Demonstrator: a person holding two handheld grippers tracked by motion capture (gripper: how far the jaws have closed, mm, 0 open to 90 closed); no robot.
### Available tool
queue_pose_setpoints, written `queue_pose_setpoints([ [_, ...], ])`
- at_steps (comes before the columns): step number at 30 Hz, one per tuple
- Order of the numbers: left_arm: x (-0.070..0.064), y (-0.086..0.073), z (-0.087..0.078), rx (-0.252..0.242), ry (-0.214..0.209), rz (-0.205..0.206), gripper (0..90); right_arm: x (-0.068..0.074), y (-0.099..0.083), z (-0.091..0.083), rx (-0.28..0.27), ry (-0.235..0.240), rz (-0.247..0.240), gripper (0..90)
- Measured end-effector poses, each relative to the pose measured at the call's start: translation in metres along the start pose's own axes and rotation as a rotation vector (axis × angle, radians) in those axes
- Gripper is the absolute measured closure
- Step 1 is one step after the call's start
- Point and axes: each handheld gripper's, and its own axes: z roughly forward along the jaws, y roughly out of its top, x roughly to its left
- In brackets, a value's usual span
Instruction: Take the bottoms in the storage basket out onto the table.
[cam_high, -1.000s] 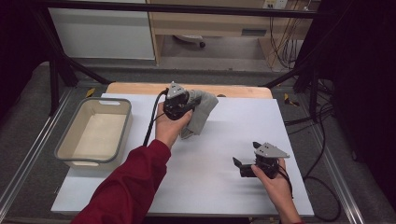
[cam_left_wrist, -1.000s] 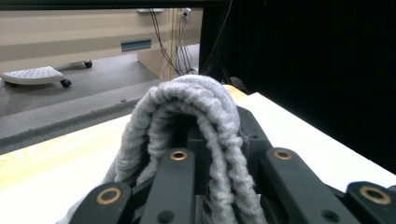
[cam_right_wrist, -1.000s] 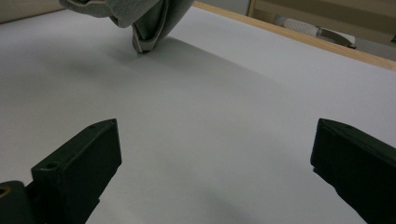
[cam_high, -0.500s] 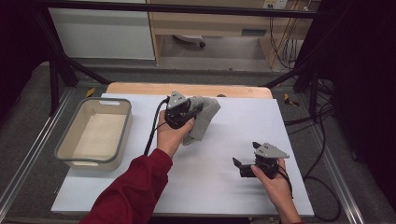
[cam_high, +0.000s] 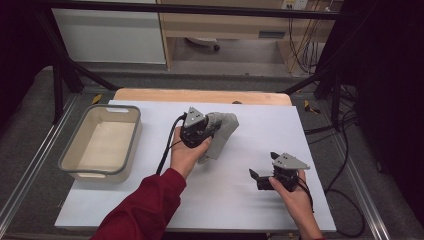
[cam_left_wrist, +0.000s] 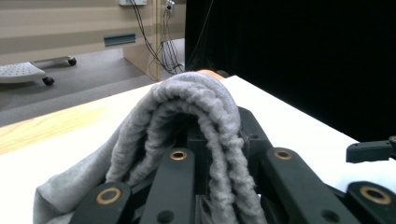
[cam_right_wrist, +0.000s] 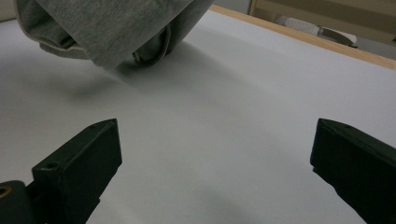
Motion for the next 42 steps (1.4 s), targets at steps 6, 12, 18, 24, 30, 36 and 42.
queue_pose_setpoints([
  [6,-0.008,-0.006,0.001,0.01,-0.015,0.008,78.3,0.0,0.0,0.0,0.003,0.001,0.001,2.4],
  [12,-0.015,-0.011,0.004,0.024,-0.03,0.011,78.2,0.0,0.0,0.001,0.004,-0.001,0.001,2.4],
  [18,-0.022,-0.017,0.007,0.031,-0.044,-0.002,78.2,0.0,0.0,0.001,0.001,-0.001,0.002,2.4],
  [24,-0.028,-0.022,0.008,0.035,-0.057,-0.003,78.2,0.0,0.0,0.001,0.001,-0.001,0.001,2.4],
  [30,-0.033,-0.025,0.008,0.037,-0.069,-0.001,78.2,-0.001,0.0,0.001,0.002,-0.002,-0.001,2.4],
  [36,-0.036,-0.029,0.01,0.04,-0.077,-0.001,78.1,0.0,0.0,0.001,0.002,-0.001,-0.001,2.4],
  [42,-0.041,-0.033,0.012,0.048,-0.085,0.005,78.0,-0.001,0.0,0.001,0.003,-0.003,0.003,2.4],
])
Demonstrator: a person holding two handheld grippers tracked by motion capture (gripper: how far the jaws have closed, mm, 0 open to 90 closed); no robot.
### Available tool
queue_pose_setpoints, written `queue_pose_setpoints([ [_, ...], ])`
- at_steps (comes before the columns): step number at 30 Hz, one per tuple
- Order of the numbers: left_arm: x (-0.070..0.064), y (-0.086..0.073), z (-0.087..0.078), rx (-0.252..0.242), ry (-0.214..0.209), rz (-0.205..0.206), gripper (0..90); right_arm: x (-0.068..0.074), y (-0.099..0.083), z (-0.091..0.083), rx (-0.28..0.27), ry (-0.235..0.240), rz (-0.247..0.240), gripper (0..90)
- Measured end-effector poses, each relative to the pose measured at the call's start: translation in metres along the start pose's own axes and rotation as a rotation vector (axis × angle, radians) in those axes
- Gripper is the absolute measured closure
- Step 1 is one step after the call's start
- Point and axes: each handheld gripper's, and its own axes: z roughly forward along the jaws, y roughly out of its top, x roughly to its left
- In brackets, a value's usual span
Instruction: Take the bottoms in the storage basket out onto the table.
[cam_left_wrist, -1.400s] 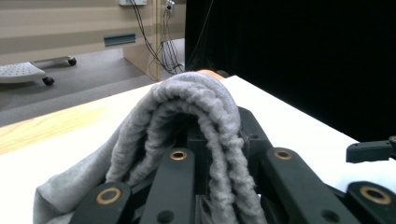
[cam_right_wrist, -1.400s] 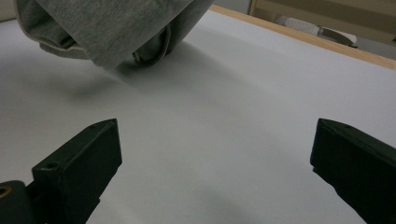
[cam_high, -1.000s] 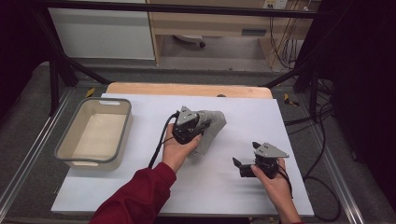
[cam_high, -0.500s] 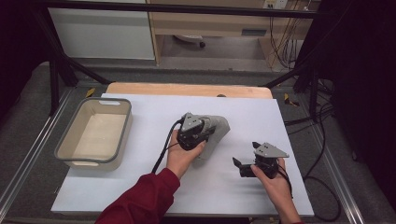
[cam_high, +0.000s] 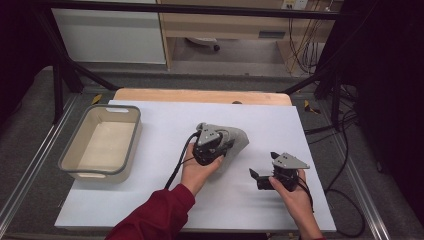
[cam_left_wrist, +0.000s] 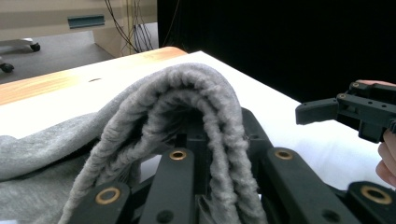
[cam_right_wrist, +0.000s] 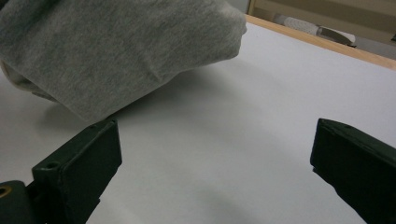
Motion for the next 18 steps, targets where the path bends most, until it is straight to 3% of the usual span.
queue_pose_setpoints([
  [7,-0.006,-0.004,0.003,0.006,-0.012,-0.001,77.9,-0.001,0.0,-0.001,-0.002,-0.008,0.005,2.3],
  [12,-0.011,-0.009,0.007,0.021,-0.023,0.007,77.7,-0.005,-0.002,-0.001,0.022,-0.053,0.01,2.3],
  [18,-0.018,-0.014,0.011,0.035,-0.04,0.011,77.6,-0.006,-0.002,-0.002,0.019,-0.057,0.018,2.3],
])
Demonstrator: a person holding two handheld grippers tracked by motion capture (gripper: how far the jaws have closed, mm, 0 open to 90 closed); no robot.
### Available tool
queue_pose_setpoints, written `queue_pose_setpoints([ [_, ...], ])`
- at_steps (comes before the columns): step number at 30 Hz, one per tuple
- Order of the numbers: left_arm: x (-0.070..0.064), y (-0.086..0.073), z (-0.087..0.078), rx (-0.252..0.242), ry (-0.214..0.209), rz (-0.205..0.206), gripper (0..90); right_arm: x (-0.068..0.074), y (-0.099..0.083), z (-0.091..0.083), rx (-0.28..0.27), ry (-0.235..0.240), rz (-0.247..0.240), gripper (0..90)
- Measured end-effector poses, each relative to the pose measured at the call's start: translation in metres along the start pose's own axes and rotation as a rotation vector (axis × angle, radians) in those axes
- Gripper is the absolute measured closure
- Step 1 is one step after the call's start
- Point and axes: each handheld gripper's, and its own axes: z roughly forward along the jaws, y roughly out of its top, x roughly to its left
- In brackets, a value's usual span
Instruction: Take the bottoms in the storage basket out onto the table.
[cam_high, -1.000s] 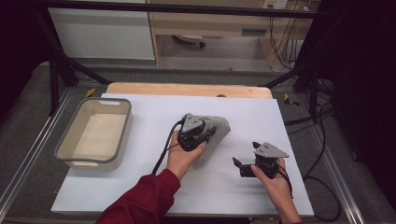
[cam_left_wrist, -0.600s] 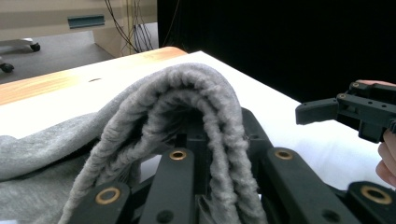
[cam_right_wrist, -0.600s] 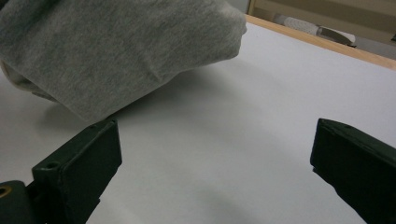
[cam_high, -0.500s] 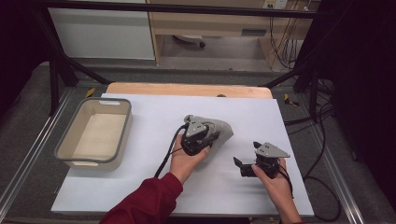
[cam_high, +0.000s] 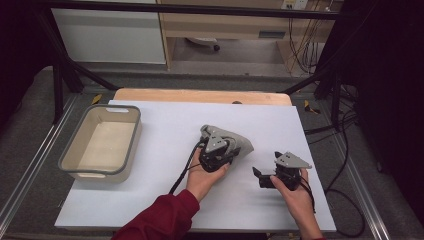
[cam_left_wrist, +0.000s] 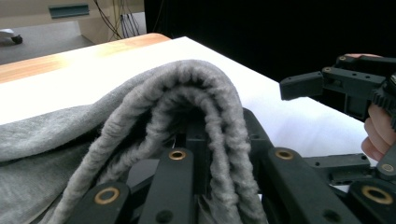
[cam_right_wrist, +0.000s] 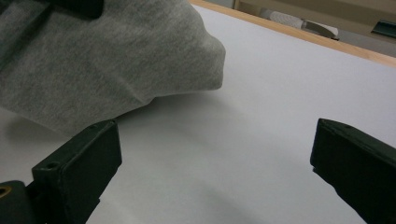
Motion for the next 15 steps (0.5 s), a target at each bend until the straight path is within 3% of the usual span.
queue_pose_setpoints([
  [5,-0.0023,-0.0025,0.0036,0.013,-0.011,0.001,77.5,-0.0029,-0.0007,-0.0019,-0.01,-0.016,0.007,2.2],
  [15,-0.0056,-0.009,0.0067,0.052,-0.043,-0.042,77.3,-0.0099,0.0006,-0.0043,-0.033,-0.06,0.066,2.2],
])
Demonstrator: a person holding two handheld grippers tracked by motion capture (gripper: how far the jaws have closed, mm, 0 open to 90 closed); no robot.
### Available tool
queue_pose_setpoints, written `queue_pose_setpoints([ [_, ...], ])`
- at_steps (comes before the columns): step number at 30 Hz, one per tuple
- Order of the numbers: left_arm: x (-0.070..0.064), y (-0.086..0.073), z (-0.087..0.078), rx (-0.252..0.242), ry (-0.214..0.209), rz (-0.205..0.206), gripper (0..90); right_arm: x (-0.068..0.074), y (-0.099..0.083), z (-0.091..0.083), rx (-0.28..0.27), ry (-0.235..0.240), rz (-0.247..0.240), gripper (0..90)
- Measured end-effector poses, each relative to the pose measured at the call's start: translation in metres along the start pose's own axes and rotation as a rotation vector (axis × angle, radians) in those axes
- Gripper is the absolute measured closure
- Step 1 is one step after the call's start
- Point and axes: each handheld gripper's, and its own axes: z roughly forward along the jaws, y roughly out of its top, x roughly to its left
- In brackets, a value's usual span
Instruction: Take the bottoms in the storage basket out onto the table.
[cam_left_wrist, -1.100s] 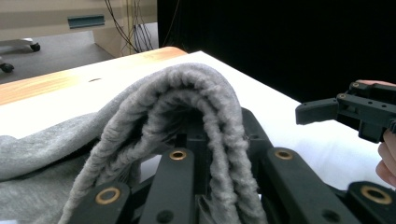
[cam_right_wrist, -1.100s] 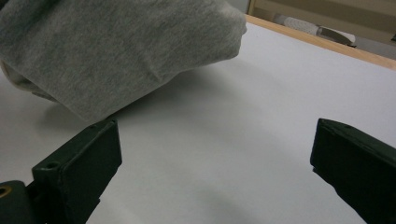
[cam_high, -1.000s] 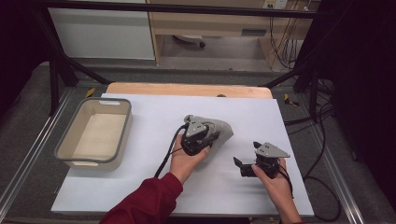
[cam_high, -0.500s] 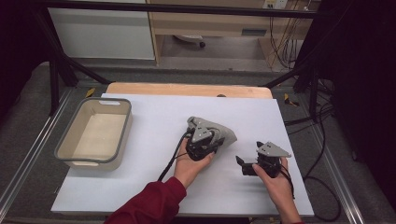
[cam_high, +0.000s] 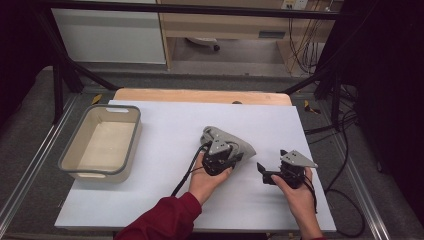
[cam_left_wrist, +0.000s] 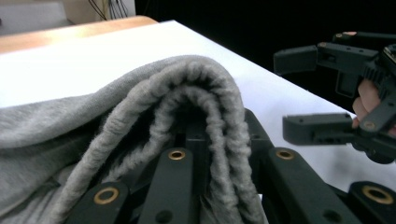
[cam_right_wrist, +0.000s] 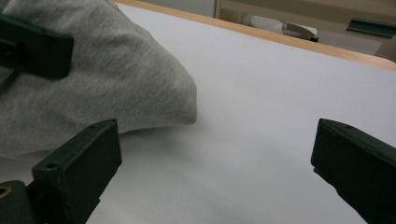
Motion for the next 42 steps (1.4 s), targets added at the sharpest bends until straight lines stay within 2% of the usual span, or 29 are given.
queue_pose_setpoints([
  [5,-0.004,-0.005,0.005,0.036,-0.03,-0.015,77.3,-0.002,0.0,-0.001,-0.007,-0.01,0.016,2.8],
  [18,-0.014,-0.018,0.013,0.067,-0.06,-0.02,77.1,-0.002,0.0,-0.003,-0.013,-0.026,0.025,2.9],
  [31,-0.023,-0.029,0.018,0.075,-0.043,-0.014,75.8,0.002,0.001,-0.012,0.003,-0.033,0.009,2.9],
  [34,-0.026,-0.029,0.016,0.09,-0.024,0.015,65.9,0.003,0.002,-0.012,0.003,-0.032,0.0,2.9],
  [35,-0.026,-0.028,0.015,0.099,-0.017,0.017,55.6,0.003,0.001,-0.011,0.008,-0.03,-0.003,2.9],
  [36,-0.025,-0.028,0.014,0.106,-0.014,0.012,55.6,0.003,0.001,-0.011,0.008,-0.03,-0.003,2.9],
  [38,-0.021,-0.026,0.011,0.117,-0.022,-0.013,48.3,0.003,0.001,-0.011,0.017,-0.028,0.0,2.9],
  [42,-0.014,-0.022,0.002,0.114,-0.011,-0.026,39.1,0.003,0.001,-0.01,0.018,-0.025,-0.001,2.9],
])
